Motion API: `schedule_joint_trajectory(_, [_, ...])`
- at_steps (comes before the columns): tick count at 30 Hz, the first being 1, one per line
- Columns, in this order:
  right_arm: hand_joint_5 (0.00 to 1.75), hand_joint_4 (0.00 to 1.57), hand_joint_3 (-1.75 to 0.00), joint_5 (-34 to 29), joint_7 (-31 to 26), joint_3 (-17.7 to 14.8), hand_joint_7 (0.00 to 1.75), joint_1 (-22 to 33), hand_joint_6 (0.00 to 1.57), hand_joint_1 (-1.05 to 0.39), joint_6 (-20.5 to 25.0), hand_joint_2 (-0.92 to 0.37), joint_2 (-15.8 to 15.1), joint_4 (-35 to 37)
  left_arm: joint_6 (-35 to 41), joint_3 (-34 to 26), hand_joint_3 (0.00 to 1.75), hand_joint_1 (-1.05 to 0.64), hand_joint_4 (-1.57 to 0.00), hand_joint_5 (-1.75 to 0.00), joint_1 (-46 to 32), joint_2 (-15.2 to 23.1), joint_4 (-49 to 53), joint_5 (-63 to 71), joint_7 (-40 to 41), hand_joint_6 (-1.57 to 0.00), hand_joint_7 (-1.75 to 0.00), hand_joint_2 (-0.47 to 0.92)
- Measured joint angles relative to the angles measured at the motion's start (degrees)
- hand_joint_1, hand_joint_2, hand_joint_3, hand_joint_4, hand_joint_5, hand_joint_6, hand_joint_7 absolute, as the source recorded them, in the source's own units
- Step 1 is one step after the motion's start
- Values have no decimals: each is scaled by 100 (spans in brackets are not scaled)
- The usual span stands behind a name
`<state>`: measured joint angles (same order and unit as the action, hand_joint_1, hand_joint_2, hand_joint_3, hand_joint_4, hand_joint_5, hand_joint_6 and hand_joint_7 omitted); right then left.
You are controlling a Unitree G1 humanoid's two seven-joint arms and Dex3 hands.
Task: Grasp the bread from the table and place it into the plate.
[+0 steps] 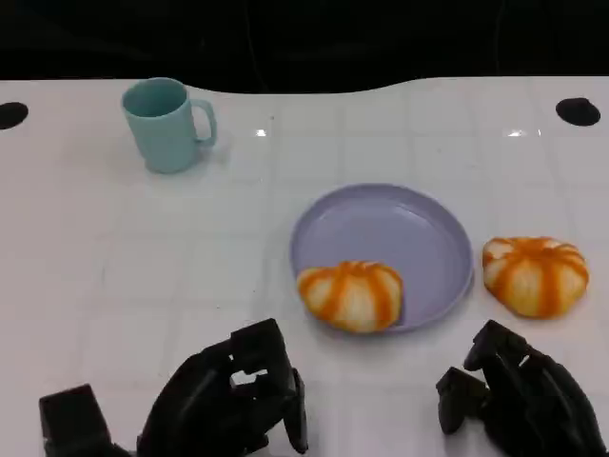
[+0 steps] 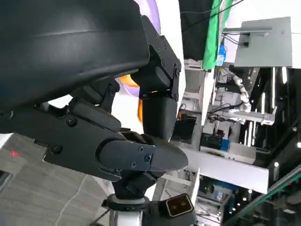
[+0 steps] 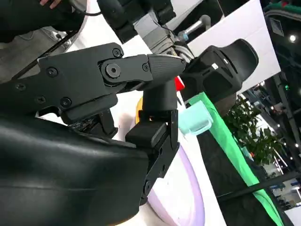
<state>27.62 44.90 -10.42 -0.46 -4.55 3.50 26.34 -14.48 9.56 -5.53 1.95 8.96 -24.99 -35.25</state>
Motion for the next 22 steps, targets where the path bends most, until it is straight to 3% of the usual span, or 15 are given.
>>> schedule_joint_trajectory(22, [165,78,-26,-27,5,-16,140,-142,68,-54,-74,-92,-1,204,389,-448,20,-66,-85,-175,103,-233,92,-202,-442,-66,-171,92])
